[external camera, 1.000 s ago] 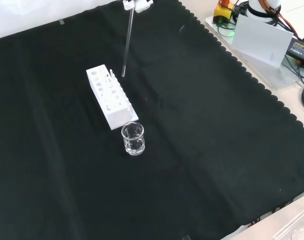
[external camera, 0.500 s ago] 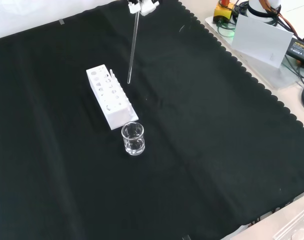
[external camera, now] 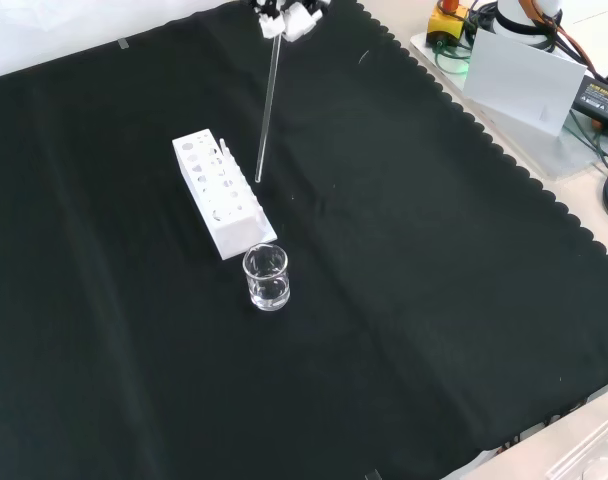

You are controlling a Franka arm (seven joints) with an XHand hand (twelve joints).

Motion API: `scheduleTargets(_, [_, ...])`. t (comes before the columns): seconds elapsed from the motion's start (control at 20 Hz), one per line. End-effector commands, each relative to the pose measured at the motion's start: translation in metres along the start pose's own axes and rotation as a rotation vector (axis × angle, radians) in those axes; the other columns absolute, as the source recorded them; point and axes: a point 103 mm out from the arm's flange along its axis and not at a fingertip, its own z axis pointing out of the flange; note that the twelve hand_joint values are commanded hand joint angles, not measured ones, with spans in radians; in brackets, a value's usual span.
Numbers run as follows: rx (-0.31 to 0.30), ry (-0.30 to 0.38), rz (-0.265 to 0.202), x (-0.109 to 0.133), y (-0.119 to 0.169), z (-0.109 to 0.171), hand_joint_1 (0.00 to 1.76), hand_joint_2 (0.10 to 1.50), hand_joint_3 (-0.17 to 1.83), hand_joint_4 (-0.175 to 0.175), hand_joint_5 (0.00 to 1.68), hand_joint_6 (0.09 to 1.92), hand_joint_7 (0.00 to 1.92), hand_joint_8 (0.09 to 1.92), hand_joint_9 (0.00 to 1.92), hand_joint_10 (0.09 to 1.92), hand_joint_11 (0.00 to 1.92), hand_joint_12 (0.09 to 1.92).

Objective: Stir in the beaker to the left of the white test tube rack with the glass rod.

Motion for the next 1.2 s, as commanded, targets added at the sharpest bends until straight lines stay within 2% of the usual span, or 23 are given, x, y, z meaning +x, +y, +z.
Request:
scheduleTargets(0.05, [0.034,0.005,-0.069,0.025,0.017,0.015,1.33,0.56,0.82,-0.175,1.39,0.26,1.29,0.97,1.65,0.76,1.68,0.56])
scheduleTargets(0.6, [0.038,0.021,-0.131,0.033,0.037,0.024,1.33,0.56,0.82,-0.175,1.40,0.25,1.29,0.97,1.65,0.76,1.68,0.56])
scheduleTargets(0.95, [0.062,0.024,-0.145,0.031,0.046,0.040,1.33,0.56,0.82,-0.175,1.40,0.25,1.29,0.97,1.65,0.76,1.68,0.56])
scheduleTargets(1.2, [0.078,0.030,-0.161,0.039,0.052,0.052,1.33,0.56,0.82,-0.175,1.40,0.25,1.29,0.97,1.65,0.76,1.68,0.56])
